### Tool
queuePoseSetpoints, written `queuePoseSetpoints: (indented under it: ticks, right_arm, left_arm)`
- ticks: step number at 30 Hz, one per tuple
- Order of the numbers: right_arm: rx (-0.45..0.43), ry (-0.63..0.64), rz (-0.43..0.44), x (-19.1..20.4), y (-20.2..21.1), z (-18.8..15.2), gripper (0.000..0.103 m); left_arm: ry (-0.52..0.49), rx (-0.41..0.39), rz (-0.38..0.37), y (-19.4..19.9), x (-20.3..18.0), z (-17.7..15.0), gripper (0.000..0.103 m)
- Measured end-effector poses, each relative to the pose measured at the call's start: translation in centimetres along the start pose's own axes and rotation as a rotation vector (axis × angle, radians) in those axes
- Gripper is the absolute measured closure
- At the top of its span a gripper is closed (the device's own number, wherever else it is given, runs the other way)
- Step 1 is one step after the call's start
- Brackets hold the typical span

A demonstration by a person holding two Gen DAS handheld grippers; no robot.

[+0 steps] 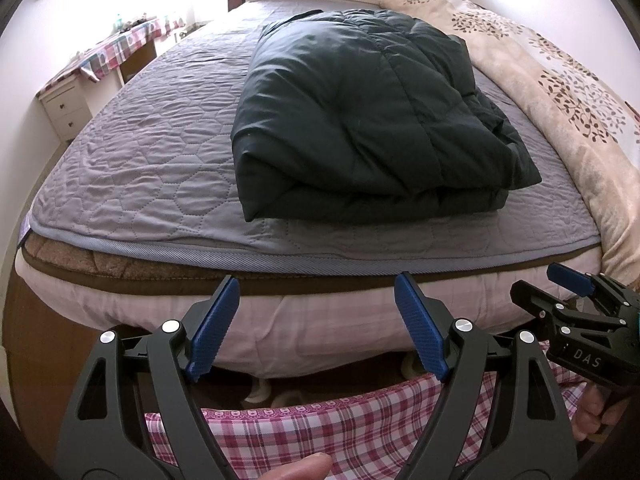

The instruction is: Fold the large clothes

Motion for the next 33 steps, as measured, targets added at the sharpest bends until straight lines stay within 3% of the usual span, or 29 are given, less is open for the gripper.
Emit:
queuePoseSetpoints:
  ticks: [33]
  right_arm:
    - [0.004,0.001,0.002,-0.17,-0.06,0.03,0.031]
  left_arm:
    - [-0.001,0.002,-0.004,-0.11,0.05,-0.11,0.025]
Point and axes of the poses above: each gripper's, at about its wrist camera, not at the fingertips, and y roughly against the way its jaws point, x to its left, z to its top, the point moved 7 cm from there along -y, roughly the way its jaws point, and after that the axes turned 8 degrees about x, right-handed, at the moved point
